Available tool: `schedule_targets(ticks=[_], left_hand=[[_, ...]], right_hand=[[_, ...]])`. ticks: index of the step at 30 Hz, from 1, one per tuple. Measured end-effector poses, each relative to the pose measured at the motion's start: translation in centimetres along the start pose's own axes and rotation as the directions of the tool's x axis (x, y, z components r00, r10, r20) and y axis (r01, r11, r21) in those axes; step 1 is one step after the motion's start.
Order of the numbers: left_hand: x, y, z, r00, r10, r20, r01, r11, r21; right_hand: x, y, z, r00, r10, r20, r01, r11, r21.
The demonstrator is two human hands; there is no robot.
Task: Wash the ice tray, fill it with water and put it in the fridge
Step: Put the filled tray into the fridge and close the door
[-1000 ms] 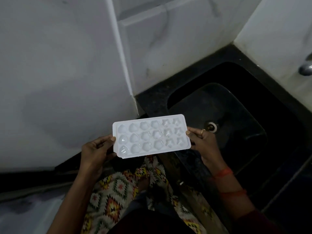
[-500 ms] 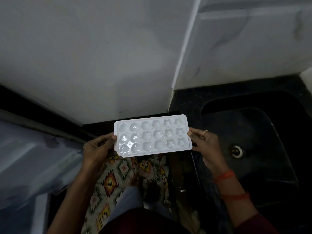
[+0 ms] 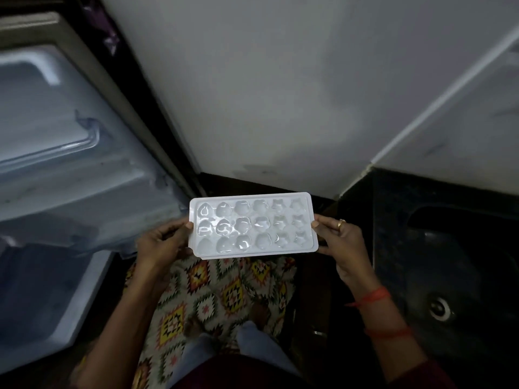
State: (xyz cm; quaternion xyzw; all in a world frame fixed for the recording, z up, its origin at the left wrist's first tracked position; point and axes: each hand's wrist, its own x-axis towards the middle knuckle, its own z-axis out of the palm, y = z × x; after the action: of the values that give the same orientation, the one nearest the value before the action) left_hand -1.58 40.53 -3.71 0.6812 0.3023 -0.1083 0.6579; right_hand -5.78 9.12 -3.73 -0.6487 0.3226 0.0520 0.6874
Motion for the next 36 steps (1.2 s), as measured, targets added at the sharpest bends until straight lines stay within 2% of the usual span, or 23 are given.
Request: schedule_targets(ticks=[15, 26, 36], left_hand=[[-0.2, -3.1, -18.5, 0.947, -0.085, -0.310, 0.030, 0.984, -0.178], [-0.5, -5.1, -31.0, 0.862, -0.184, -0.472, 0.004, 0.934, -0.356], [-1.7, -6.6, -39.5, 0.753, -0.264, -0.602, -0.061, 0.884, -0.464]], right_hand=[[-1.5, 0.7, 18.9, 0.946, 0.020, 0.325, 0.050, 0.977, -0.206], [-4.0, 1.6, 33.5, 0.855, 0.062, 0.514, 0.124, 0.939, -0.319], [-6.7, 3.3, 44.5, 0.725, 0.084, 0.684, 0.278, 0.873, -0.401]])
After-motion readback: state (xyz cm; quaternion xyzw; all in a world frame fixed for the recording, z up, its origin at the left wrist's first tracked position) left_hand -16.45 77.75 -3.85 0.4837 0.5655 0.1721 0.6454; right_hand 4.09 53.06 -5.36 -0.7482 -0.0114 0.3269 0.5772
